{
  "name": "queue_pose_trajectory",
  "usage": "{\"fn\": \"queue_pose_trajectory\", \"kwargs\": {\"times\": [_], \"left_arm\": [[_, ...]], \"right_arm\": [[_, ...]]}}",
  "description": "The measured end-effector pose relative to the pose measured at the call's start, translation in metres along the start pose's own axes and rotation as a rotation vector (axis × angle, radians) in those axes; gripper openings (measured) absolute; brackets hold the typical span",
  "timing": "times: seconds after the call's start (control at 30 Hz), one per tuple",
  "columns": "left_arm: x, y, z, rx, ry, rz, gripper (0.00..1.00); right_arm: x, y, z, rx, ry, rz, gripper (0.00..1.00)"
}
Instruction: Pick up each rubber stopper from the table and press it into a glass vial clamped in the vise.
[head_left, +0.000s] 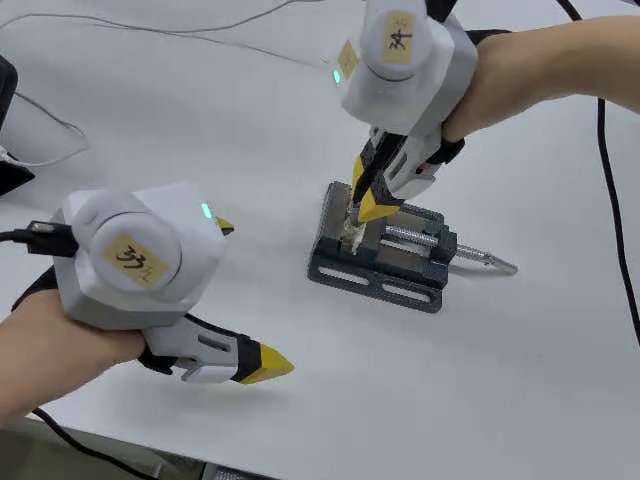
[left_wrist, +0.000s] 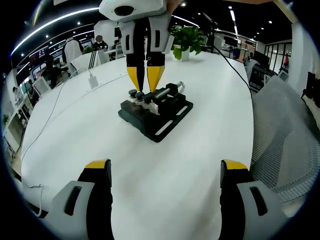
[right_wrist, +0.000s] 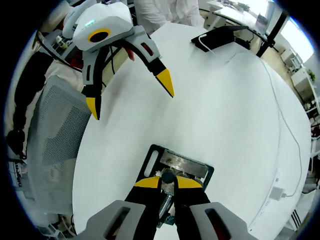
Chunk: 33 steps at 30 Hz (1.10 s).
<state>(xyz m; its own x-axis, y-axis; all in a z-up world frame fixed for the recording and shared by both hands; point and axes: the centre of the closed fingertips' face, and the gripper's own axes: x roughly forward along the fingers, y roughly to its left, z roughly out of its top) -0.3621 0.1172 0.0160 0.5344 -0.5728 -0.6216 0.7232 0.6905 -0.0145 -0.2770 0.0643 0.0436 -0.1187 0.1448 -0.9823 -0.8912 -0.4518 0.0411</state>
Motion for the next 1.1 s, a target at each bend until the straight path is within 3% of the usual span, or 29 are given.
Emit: {"fn": "queue_pose_trajectory", "kwargs": {"times": [0.2,0.33,0.9,1.1], "left_arm": [[0.000,0.002,0.002,-0.008,-0.006,0.004,0.89],[0.001,0.001,0.001,-0.009,0.000,0.000,0.88],[0.005,-0.001,-0.008,-0.015,0.027,-0.007,0.88],[0.007,-0.002,-0.008,-0.014,0.033,-0.012,0.88]], "right_arm": [[-0.002,-0.003,-0.008,0.051,-0.032,0.007,0.03],[0.001,-0.002,-0.004,0.079,-0.069,0.019,0.02],[0.011,-0.005,-0.003,0.084,-0.077,0.030,0.00],[0.010,-0.003,-0.003,0.090,-0.066,-0.001,0.00]]}}
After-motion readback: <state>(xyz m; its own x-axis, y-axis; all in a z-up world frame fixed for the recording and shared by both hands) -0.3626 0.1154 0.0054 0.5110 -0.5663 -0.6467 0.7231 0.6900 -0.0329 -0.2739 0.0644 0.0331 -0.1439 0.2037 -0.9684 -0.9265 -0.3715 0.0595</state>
